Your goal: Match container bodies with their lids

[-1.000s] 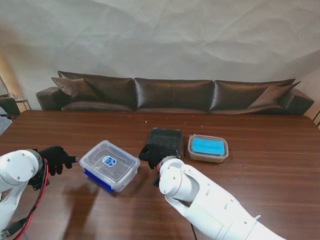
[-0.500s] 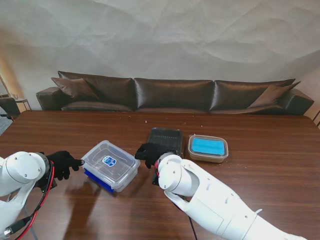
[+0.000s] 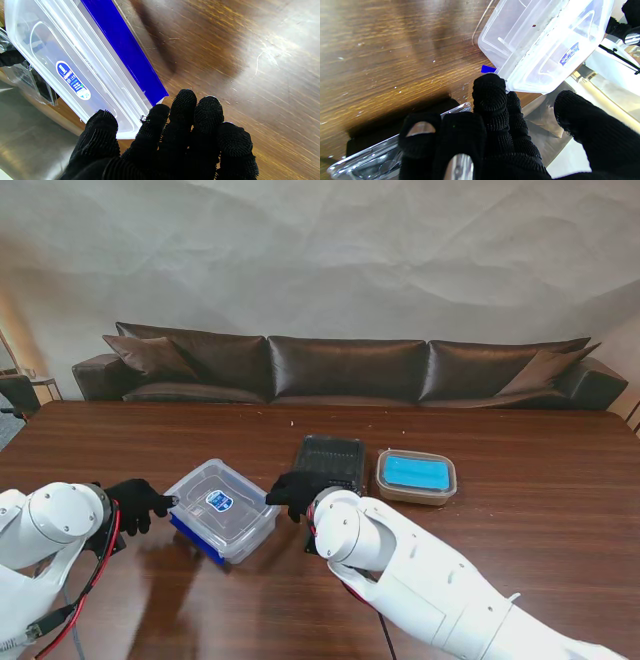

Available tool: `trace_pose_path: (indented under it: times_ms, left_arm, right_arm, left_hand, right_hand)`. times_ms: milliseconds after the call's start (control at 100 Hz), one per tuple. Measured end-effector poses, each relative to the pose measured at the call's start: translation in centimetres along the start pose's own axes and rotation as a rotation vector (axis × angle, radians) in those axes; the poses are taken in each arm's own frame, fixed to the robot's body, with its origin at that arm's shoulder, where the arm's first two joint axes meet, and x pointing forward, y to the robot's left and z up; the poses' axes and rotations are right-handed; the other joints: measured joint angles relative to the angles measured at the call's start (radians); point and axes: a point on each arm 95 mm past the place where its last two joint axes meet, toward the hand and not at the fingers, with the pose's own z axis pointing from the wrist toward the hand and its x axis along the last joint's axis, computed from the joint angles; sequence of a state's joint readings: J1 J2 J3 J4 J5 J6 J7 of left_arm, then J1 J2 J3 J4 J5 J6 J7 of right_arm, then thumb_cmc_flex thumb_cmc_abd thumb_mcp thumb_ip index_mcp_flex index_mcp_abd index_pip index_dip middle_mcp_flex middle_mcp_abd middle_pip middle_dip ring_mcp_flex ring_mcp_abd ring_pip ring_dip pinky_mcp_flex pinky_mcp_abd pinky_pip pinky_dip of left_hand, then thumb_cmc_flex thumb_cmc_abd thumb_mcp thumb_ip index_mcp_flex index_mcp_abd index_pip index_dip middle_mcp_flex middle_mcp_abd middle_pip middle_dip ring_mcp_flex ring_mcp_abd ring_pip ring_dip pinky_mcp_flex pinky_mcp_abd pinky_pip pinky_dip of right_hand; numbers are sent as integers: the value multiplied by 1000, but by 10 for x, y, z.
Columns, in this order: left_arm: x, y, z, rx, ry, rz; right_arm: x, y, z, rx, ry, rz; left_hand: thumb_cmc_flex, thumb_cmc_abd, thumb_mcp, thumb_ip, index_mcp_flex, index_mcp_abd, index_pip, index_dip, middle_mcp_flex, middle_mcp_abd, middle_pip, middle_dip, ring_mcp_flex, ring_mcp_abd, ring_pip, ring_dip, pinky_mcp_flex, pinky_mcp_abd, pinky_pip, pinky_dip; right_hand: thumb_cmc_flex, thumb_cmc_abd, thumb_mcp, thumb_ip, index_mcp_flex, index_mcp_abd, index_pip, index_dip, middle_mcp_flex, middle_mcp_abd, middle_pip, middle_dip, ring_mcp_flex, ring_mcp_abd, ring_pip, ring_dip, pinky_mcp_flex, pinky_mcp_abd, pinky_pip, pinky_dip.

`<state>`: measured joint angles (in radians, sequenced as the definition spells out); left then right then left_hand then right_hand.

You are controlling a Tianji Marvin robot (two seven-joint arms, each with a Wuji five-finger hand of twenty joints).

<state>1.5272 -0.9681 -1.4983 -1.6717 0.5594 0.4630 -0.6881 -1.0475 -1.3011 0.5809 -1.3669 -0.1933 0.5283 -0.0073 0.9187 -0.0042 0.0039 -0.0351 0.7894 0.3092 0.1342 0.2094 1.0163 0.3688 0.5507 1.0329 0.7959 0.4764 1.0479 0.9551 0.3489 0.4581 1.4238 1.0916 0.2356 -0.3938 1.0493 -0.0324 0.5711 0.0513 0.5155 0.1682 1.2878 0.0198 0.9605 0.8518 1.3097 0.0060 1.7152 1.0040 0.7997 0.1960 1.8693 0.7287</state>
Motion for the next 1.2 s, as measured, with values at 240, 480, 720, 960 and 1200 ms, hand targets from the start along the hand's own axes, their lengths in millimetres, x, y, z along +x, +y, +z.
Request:
trace_pose_path:
  times_ms: [240, 480, 720, 960, 1200]
  left_arm:
    - [-1, -3, 5, 10, -13, 9]
    - [3, -6, 7, 12, -10, 22]
    - [10, -7, 9, 7, 0, 38]
    - [12, -7, 9, 4, 1, 54]
    - [12, -9, 11, 5, 5, 75]
  right_arm:
    - [5, -7, -15, 11, 29, 18]
    - [3, -16, -28, 21, 45, 42]
    - [2, -23, -35, 32, 54, 68]
    - [1, -28, -43, 34, 65, 93]
    - [0, -30, -52, 27, 77, 117]
  left_hand:
    - [0, 0, 0, 0, -4, -14, 3, 0, -11, 1, -3, 0, -23, 0, 0, 0, -25, -1, -4, 0]
    - [0, 0, 0, 0, -11, -24, 13, 0, -22, 7, -17, -5, -31, 1, -3, 0, -36, -2, -6, 0]
    - [0, 0, 0, 0, -11, -26, 13, 6, -22, 7, -18, -13, -32, 1, -12, 0, -39, -2, -15, 0]
    - [0, 0, 0, 0, -12, -39, 13, 18, -23, 7, -26, -13, -49, 1, -13, 0, -51, -5, -18, 0]
    - [0, 0, 0, 0, -12, -53, 18, 29, -35, 8, -40, -16, -52, 2, -24, 0, -54, -6, -28, 0]
  right_hand:
    - [0, 0, 0, 0, 2, 20, 12, 1, 0, 0, 0, -8, 0, 0, 0, 0, 0, 0, 0, 0]
    - [0, 0, 0, 0, 5, 21, 14, 1, 0, 0, 0, -8, 0, 0, 0, 0, 0, 0, 0, 0]
    - [0, 0, 0, 0, 5, 22, 14, 1, 0, 0, 0, -8, 0, -1, 0, 0, 0, 0, 0, 0]
    - [0, 0, 0, 0, 22, 22, 14, 1, 0, 0, 0, -8, 0, -1, 0, 0, 0, 0, 0, 0]
    - [0, 0, 0, 0, 23, 22, 14, 2, 0, 0, 0, -8, 0, -1, 0, 0, 0, 0, 0, 0]
